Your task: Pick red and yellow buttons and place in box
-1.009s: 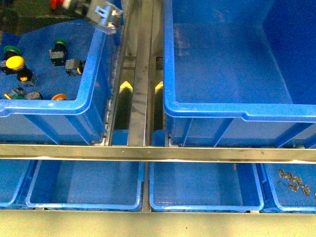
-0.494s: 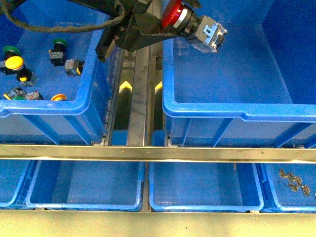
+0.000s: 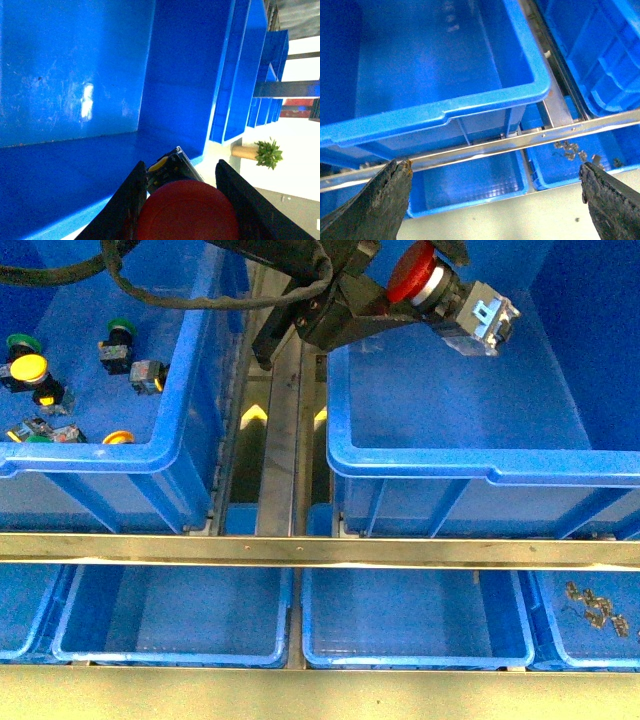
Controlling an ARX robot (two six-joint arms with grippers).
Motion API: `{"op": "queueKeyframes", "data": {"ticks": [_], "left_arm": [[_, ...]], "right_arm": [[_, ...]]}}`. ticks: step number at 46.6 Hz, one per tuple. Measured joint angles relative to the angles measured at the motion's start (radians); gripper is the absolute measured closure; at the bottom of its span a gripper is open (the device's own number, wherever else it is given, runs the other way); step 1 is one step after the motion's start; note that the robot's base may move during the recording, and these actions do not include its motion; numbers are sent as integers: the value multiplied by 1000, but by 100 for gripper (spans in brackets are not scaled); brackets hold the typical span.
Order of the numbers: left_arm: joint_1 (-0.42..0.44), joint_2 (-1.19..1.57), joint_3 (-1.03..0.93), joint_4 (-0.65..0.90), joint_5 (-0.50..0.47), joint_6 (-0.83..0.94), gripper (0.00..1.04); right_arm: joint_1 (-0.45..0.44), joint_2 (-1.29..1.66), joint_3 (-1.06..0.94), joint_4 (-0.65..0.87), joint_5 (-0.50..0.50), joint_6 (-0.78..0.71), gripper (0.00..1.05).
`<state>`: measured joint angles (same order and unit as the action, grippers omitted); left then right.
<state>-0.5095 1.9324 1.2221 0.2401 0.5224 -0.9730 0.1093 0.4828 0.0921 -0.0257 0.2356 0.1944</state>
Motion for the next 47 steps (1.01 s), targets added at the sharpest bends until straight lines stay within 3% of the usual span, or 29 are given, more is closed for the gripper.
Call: {"op": "queueKeyframes", "data": {"ticks": [10, 20, 32, 47], "left_arm": [[-9, 6, -2, -18, -7, 24, 71], [-10, 5, -2, -18, -14, 31, 71], [-17, 5, -2, -24, -14, 35, 71], [-18, 5, -2, -31, -14, 45, 71]], "right_arm": [[-19, 424, 54, 428, -181, -249, 6], [17, 706, 149, 688, -312, -438, 6], [95, 867, 274, 738, -402, -602, 6], [189, 964, 348, 752, -440, -717, 6]]}}
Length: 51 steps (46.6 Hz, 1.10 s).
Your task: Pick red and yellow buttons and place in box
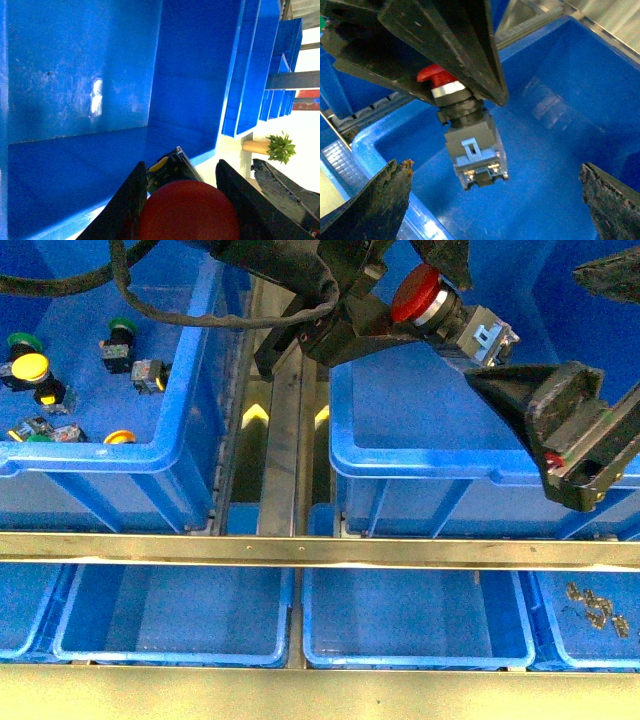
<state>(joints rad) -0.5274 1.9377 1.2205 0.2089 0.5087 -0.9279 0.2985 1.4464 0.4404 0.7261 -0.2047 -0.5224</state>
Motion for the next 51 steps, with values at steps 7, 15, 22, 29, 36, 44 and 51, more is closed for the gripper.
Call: {"op": "queueKeyframes", "data": {"ticks": [7, 15, 22, 29, 36, 44, 51], "left_arm": [[0, 0, 0, 0, 0, 0, 71], [0, 0, 0, 0, 7, 0, 71], [3, 0, 0, 0, 12, 1, 71], [6, 0, 0, 0, 15, 3, 71], [13, 0, 3, -2, 19, 5, 71], [19, 0, 16, -6, 24, 8, 71], [22, 0, 19, -7, 24, 10, 71]], "right_arm": [[30, 48, 22, 27, -2, -32, 6], [51, 119, 45, 89, 6, -64, 6], [56, 171, 65, 127, 15, -89, 6], [55, 216, 88, 156, 32, -113, 6], [46, 235, 106, 176, 60, -126, 29], [39, 248, 112, 178, 63, -126, 57], [40, 249, 112, 171, 61, -131, 75]]}}
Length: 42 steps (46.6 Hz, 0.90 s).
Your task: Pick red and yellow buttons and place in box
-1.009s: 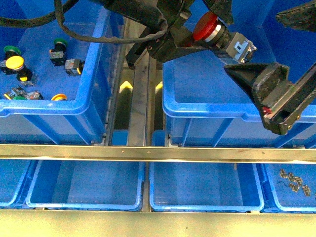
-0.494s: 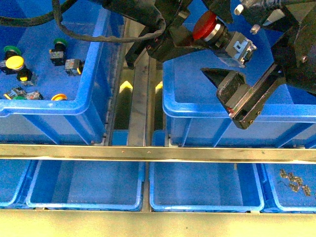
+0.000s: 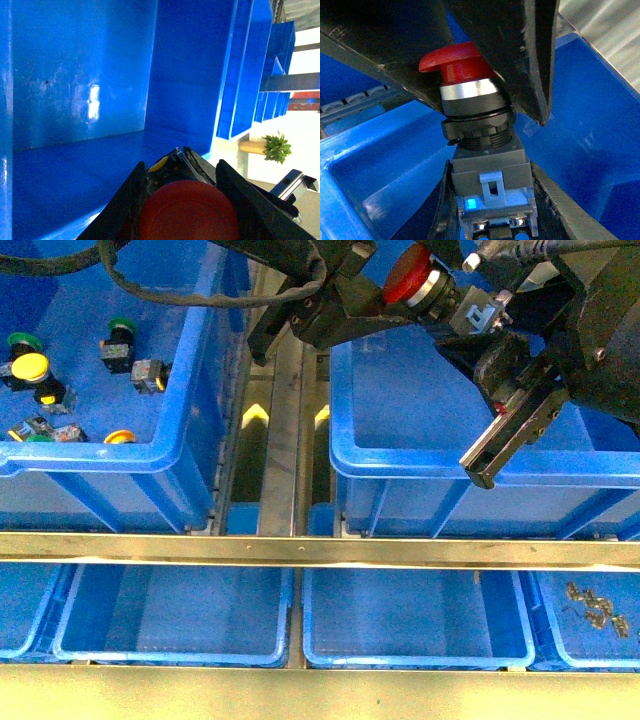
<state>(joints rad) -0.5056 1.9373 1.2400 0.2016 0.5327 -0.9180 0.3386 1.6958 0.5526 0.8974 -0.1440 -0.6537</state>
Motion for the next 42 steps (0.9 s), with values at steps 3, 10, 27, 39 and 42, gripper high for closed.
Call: {"op": "queueKeyframes", "data": {"ticks": [3, 10, 27, 39, 42], "left_arm": [[0, 0, 0, 0, -1, 5, 71], [1, 0, 0, 2, -9, 17, 71], [23, -37, -26, 37, -99, 129, 14], [72, -72, -77, 54, -129, 175, 8], [82, -96, -102, 54, -140, 193, 8]], "right_arm": [[0, 0, 0, -1, 0, -6, 76], [1, 0, 0, -2, -1, -14, 77], [-18, 0, -11, 1, 21, 8, 77], [-32, -3, -24, -3, 20, 11, 78], [-35, -5, -27, -3, 21, 11, 78]]}}
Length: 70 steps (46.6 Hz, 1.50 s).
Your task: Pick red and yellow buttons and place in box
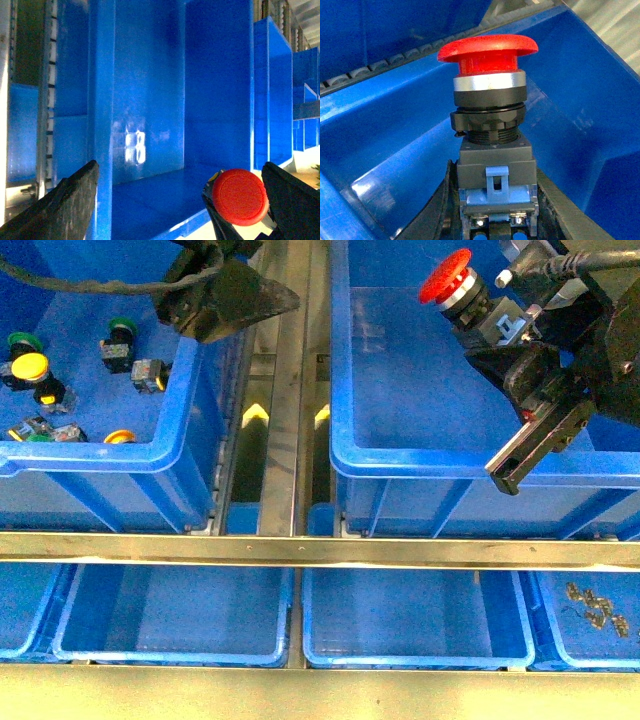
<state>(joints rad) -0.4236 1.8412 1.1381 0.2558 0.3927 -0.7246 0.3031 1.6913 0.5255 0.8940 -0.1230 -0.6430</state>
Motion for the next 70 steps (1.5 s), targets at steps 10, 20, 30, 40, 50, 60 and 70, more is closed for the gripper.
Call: {"op": "queueKeyframes", "data": {"ticks": [10, 20, 30, 40, 50, 60, 70], "left_arm": [[36, -153, -132, 8, -16, 77, 8], [85, -284, -272, 22, -58, 185, 8], [163, -424, -488, 62, -150, 354, 8], [203, -578, -696, 67, -173, 436, 8], [229, -720, -780, 51, -188, 436, 8], [241, -708, -1017, 613, -531, 623, 32], [380, -946, -1093, 578, -413, 699, 66]], "right_arm": [[-19, -23, -15, -4, -6, 5, 78], [-47, -55, -16, -20, -8, 24, 78], [-80, -119, -20, -55, -9, 77, 78], [-105, -218, -34, -127, 6, 143, 78], [-123, -281, -62, -163, 26, 185, 78], [-134, -327, -77, -200, 26, 211, 78], [-135, -351, -90, -240, 21, 218, 78]]}}
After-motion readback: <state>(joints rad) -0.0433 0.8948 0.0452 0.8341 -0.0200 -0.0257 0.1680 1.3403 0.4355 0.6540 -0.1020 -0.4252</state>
